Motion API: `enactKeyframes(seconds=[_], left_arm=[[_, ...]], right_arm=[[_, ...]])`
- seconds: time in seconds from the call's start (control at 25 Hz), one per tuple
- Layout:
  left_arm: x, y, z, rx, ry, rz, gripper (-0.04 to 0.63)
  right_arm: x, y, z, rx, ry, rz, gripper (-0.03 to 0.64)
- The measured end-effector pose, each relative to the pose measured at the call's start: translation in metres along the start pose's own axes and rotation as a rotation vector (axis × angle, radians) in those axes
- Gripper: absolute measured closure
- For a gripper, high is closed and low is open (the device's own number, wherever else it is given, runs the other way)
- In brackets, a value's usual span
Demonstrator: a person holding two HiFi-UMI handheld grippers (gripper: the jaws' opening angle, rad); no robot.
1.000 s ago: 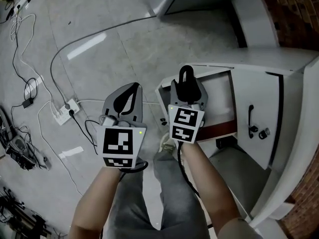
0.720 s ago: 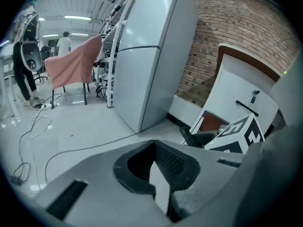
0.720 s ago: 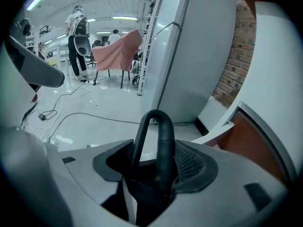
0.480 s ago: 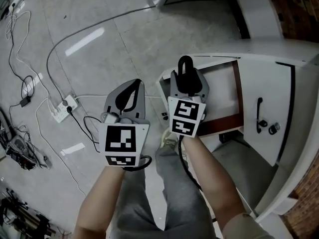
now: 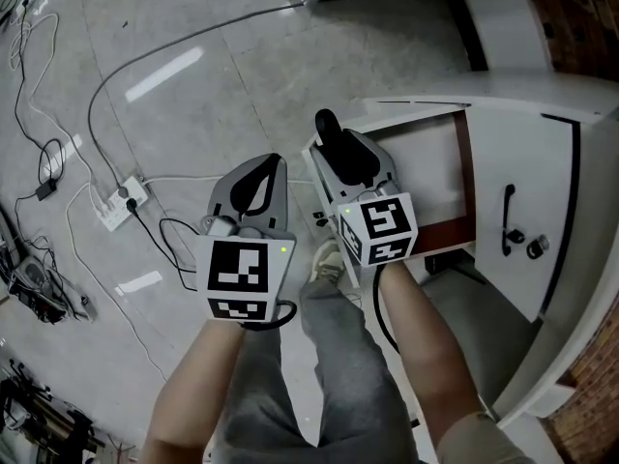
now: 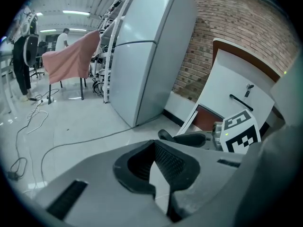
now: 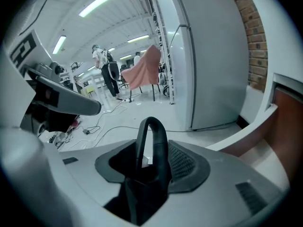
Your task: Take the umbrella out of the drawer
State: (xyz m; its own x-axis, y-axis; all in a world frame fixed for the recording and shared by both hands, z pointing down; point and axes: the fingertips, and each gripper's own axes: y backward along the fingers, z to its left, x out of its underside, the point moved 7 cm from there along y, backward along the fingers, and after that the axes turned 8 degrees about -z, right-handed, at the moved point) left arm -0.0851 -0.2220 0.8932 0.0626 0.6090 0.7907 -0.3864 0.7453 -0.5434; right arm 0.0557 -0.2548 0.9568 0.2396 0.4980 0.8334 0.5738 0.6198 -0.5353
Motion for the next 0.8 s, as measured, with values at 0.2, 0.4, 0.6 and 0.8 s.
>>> enactKeyframes(seconds=[0.2,0.4,0.6,0.8], left_arm=[[0.001,0.000,0.001,-0.003,0.011,0.000,0.589],[0.002,0.002,0.002,-0.007,0.002,0.008,0.589],[-0.004,0.010,0.002,-0.012,-0.004,-0.004,0.589],[-0.027,0.028,-0.003,-0.019,0.010,-0.029,0.589]], right_arm=[[-0.003,0.004,0.011,0.038,0.140,-0.005,0.568],[0.000,-0.001,0.015,0.135,0.187,0.049,0.580],[-0.010,0.005,0.007,0.138,0.110,0.086,0.583],[-0.044,0.044,0.005,0.156,0.095,-0.045,0.584]])
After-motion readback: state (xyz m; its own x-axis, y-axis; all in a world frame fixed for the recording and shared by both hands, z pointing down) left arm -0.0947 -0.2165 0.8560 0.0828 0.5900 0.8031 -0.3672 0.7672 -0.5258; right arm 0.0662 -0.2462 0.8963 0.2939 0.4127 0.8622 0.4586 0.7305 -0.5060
